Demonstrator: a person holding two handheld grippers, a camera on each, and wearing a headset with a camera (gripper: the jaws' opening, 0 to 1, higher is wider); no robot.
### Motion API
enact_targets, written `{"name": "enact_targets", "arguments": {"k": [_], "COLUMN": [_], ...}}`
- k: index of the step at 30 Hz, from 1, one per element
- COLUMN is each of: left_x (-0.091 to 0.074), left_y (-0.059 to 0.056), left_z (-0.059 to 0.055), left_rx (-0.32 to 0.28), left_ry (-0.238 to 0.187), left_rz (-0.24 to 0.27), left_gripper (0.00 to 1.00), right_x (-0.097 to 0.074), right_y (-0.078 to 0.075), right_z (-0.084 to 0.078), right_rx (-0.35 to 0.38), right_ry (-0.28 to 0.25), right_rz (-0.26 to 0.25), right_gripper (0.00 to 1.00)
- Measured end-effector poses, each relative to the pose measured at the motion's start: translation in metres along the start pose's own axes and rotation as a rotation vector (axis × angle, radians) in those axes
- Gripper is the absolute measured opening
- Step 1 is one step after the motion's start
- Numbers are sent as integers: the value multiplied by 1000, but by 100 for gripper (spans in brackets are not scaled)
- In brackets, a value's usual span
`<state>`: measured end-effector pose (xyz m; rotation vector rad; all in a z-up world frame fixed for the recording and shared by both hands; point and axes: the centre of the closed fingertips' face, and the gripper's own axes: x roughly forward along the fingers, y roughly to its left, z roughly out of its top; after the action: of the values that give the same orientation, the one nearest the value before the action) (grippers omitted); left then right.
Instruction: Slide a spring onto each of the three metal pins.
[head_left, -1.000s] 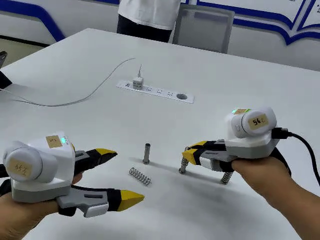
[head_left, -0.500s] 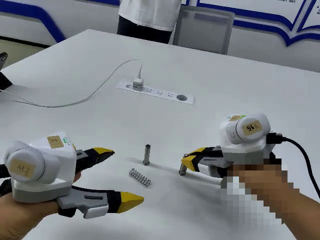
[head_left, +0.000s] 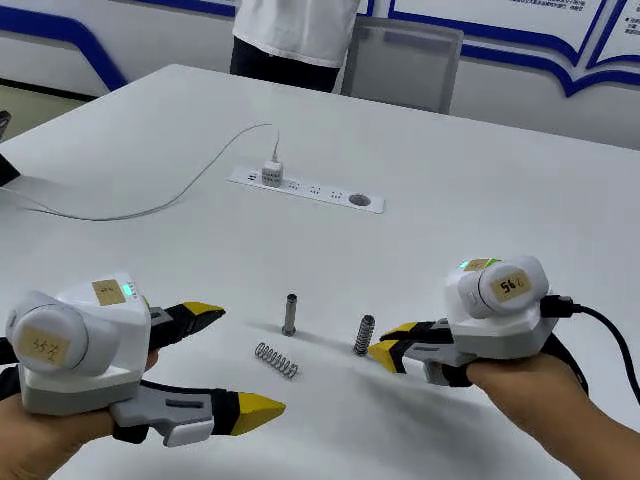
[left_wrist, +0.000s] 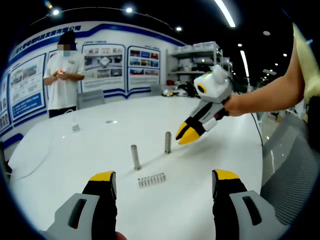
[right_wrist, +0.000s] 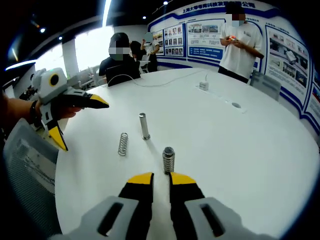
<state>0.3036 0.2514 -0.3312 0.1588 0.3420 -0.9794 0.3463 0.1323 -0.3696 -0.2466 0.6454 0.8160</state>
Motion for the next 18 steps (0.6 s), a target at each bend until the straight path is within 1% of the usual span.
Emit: {"name": "enact_targets", "arguments": {"k": [2, 6, 12, 18], "left_x": [0, 0, -1, 0], "left_y": [0, 0, 0, -1], "left_z": [0, 0, -1, -3], "left_rx": [0, 1, 2, 4], "left_ry": [0, 1, 2, 10], "left_rz": [0, 0, 2, -1], "left_gripper": [80, 80, 80, 79], "right_x": [0, 5, 16, 31], "right_y": [4, 16, 36, 54], "right_z": [-1, -1, 5, 12], "right_rx": [0, -7, -31, -58], "right_ry": [2, 4, 3, 7], "right_rz": [6, 30, 71, 116], "right_gripper": [13, 13, 13, 14]}}
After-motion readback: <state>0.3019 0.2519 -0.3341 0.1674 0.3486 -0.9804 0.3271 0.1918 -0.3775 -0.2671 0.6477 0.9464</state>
